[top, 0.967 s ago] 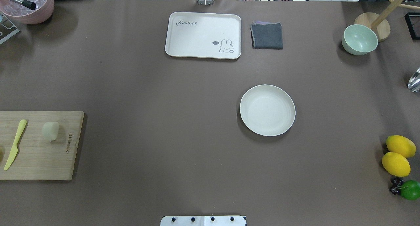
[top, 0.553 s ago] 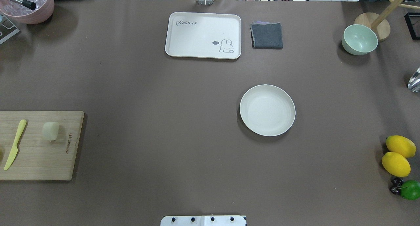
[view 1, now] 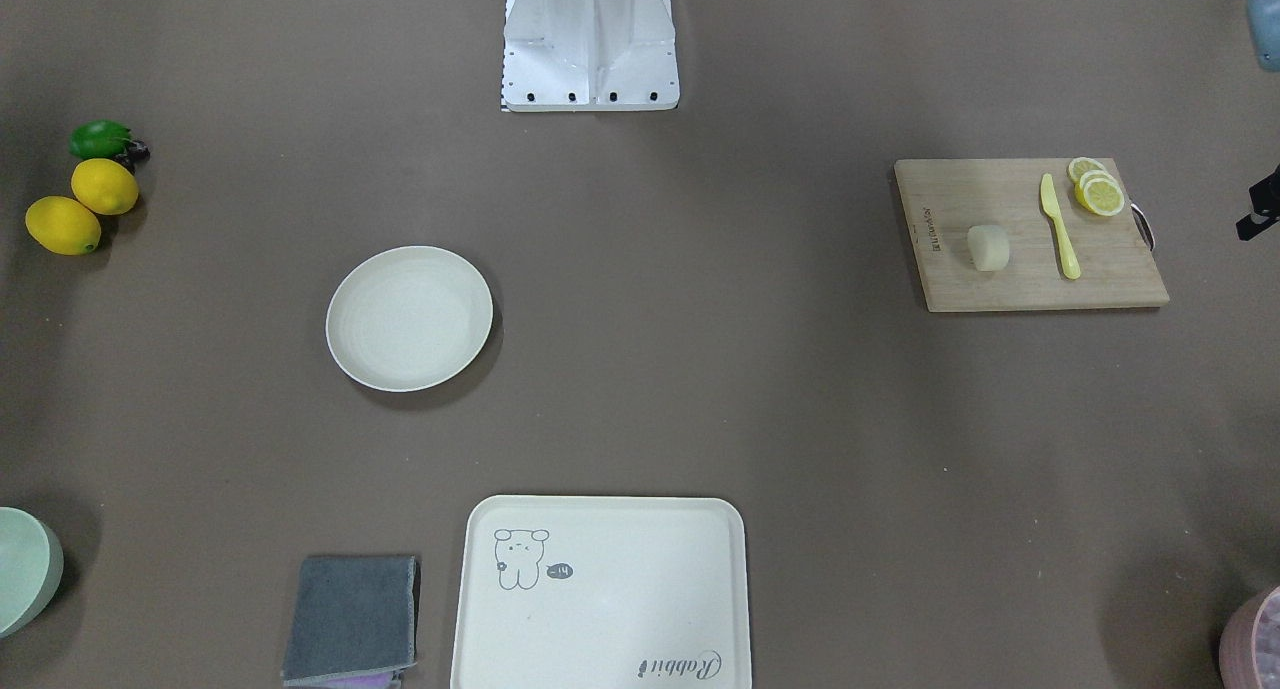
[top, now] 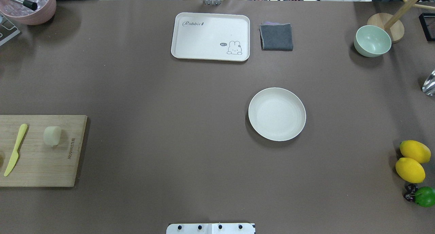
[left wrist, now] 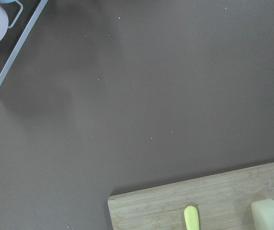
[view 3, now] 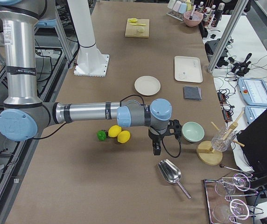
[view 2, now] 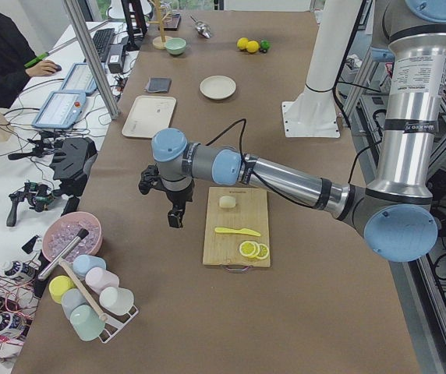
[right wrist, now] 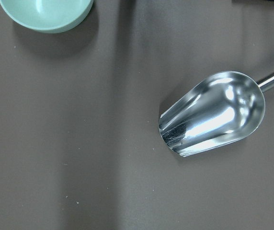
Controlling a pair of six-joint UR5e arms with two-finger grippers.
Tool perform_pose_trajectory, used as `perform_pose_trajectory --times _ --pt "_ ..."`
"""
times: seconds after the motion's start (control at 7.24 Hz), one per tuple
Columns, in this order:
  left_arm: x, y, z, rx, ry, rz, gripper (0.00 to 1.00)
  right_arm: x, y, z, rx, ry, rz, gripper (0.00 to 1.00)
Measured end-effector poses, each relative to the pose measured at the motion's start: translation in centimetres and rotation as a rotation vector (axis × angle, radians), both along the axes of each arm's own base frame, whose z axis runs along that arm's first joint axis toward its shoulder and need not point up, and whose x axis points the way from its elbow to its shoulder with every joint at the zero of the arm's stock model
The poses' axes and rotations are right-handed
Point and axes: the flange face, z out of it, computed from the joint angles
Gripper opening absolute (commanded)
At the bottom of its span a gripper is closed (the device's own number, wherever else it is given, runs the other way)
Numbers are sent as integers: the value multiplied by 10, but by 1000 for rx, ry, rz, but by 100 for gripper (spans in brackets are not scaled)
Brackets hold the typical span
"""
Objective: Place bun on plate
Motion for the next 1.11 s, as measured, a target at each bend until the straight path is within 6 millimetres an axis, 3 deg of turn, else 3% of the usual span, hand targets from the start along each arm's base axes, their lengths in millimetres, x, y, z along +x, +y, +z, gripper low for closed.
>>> perform_pose_trajectory --times 0.69,0.97,1.11 --pt "1 -6 -6 -21 11 -30 98 -3 -2 -16 23 -40 -3 100" --pt "2 -7 -15 -27 14 -64 98 -20 -7 -37 54 -86 -35 100" --pt "3 -8 -17 -1 20 -67 98 -38 -15 -50 63 -104 -61 100"
